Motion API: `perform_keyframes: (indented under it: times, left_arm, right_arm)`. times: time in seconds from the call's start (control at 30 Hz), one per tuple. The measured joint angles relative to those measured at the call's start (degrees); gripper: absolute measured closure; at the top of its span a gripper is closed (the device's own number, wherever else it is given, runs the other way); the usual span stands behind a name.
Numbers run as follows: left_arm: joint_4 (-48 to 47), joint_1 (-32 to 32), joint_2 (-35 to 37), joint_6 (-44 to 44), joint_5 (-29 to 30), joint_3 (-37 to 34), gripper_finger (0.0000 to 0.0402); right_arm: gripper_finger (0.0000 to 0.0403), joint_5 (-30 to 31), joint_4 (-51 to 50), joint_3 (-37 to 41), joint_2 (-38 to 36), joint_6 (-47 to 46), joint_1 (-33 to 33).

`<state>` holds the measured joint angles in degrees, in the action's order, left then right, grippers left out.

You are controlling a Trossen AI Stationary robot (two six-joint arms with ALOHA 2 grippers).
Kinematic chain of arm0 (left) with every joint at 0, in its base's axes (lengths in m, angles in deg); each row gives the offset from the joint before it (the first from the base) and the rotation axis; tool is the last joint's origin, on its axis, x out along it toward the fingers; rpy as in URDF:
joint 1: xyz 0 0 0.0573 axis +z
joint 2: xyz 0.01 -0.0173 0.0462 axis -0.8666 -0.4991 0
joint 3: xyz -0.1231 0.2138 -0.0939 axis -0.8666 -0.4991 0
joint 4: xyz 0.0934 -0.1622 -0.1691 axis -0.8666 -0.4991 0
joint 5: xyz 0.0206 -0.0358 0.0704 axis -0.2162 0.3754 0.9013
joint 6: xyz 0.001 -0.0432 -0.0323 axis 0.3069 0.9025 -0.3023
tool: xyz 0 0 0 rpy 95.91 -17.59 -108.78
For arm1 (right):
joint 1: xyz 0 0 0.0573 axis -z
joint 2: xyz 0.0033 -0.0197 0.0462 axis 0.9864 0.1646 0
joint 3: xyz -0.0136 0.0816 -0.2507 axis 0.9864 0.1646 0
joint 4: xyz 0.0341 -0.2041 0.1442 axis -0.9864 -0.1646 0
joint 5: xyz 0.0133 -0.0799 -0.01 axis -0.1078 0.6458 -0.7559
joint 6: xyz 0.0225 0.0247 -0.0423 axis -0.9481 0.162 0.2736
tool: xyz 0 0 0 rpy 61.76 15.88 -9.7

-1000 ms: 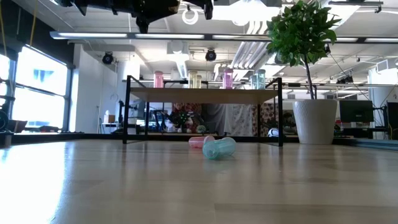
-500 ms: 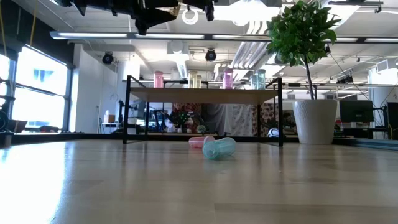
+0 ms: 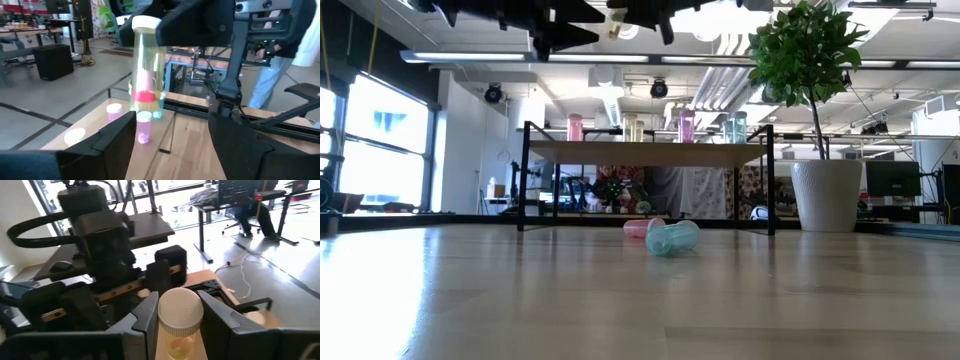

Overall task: Pick and place medicine bottles onto shelf by color
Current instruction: Put the yellow pill bottle on the shelf aligned with the yellow pill bottles

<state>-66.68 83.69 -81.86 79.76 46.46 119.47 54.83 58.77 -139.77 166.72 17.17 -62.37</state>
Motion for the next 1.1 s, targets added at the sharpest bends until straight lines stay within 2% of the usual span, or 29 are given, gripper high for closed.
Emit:
perform_keyframes:
  times: [0.27,0.57,0.87,1.1]
  left_arm:
    - [-0.07,2.43,0.0,-0.07,-0.02,0.0,0.0163]
    - [-0.06,7.11,0.0,-0.08,-0.01,0.0,0.0163]
    - [-0.07,12.53,0.0,-0.09,0.0,0.0,0.0163]
    - [-0.07,15.1,-0.02,-0.09,0.02,0.0,0.0163]
  right_arm:
    - [0.0304,0.14,0.04,0.0,0.0,0.51,6.06]
    - [0.0304,-0.3,-1.93,-2.83,-0.07,6.63,13.79]
    - [0.0304,-7.26,-3.52,-6.96,2.98,9.39,21.8]
    - [0.0304,-10.99,-8.18,-11.57,9.65,11.48,23.39]
